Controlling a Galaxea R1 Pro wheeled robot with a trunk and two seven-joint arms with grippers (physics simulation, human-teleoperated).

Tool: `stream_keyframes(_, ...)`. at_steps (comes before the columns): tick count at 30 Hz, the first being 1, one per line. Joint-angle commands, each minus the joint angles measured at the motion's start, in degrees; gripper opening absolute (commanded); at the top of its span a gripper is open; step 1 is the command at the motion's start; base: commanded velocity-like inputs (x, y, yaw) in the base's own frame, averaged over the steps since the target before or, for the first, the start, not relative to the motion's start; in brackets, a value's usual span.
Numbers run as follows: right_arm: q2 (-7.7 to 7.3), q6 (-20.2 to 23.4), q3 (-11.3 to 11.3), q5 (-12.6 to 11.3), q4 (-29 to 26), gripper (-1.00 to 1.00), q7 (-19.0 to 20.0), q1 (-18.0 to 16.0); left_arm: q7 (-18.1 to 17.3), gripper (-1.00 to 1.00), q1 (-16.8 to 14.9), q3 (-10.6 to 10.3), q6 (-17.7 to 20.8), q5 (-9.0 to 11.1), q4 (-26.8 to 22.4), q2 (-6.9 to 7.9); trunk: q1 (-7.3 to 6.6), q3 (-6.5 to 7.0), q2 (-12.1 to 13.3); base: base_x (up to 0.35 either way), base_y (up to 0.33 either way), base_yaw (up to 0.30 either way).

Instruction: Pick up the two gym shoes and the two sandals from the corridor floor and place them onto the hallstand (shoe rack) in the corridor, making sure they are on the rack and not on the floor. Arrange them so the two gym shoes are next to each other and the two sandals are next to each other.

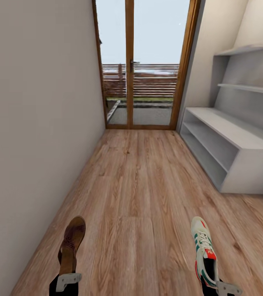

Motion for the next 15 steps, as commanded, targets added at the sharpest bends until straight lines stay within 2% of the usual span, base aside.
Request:
stream_keyframes(1, 0.02, -0.2, -0.5, 0.0, 0.0, -1.00, 0.6, -0.1, -0.1, -1.00, 0.0, 0.1, -0.1, -0.3, 0.0, -0.03, 0.02, -0.05, 0.0, 0.339, 0.000, 0.000)
stream_keyframes(15, 0.02, -0.2, -0.5, -0.1, 0.0, -1.00, 0.6, -0.1, -0.1, -1.00, 0.0, 0.0, -0.1, -0.3, 0.0, -0.06, 0.02, -0.05, 0.0, 0.339, 0.000, 0.000)
